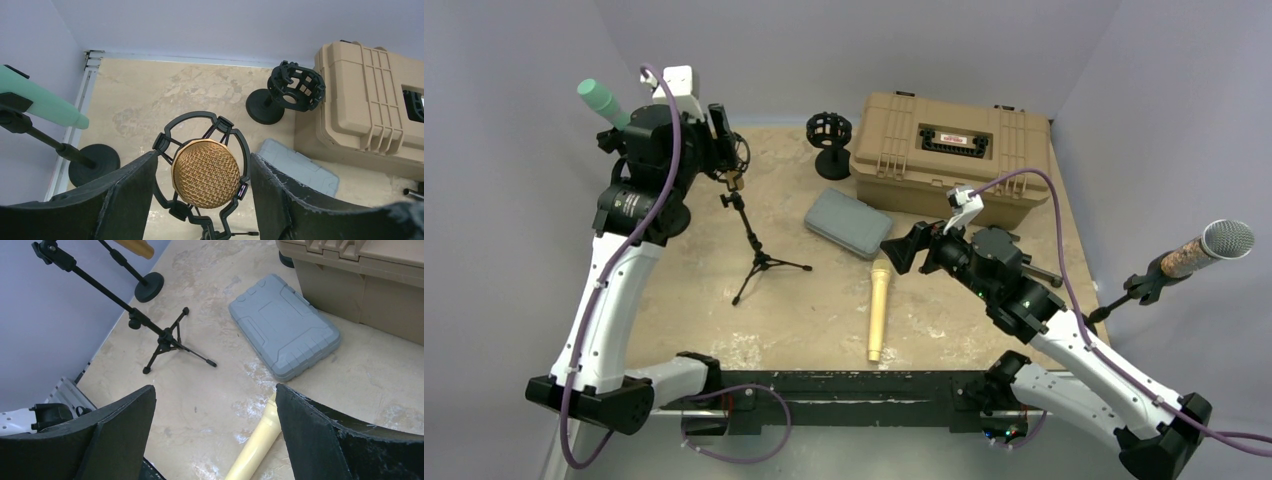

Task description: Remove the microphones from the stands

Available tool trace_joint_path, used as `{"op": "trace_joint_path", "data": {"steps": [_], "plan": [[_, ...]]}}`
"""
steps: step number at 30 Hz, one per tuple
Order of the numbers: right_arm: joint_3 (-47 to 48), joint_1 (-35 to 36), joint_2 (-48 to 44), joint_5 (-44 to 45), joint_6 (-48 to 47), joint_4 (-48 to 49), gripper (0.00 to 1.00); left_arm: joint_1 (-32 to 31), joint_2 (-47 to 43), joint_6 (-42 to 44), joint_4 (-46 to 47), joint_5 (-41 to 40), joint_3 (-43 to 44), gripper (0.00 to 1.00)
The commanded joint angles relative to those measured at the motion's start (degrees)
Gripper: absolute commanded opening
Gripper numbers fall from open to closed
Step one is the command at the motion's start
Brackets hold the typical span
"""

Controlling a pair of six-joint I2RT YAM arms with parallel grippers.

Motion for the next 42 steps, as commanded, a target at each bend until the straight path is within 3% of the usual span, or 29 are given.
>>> {"op": "trace_joint_path", "data": {"steps": [1, 20, 31, 36, 42], "plan": [[2.14, -0.24, 0.15, 0.70, 0.60, 0.89, 0.88, -1.90, -0.28, 3.41, 2.93, -4.79, 0.23, 0.64], [2.76, -0.27, 0.76, 0.65, 0.44, 0.50, 0.88, -3.93, 1.47, 3.81, 2.39, -5.91, -2.10, 0.66], [2.86, -0.26, 1.05, 0.48, 0.66, 0.86, 0.88, -4.93, 1.12, 4.84, 3.14, -7.56, -2.71, 0.39], [3.56, -0.29, 1.26, 1.26, 0.29, 0.82, 0.88, -5.62, 1.67, 6.21, 0.62, -9.12, 1.98, 0.24], [2.80, -0.26, 1.90, 1.11, 0.50, 2.17, 0.88, -6.57, 1.83, 7.07, -2.12, -10.24, 7.38, 0.15]]}}
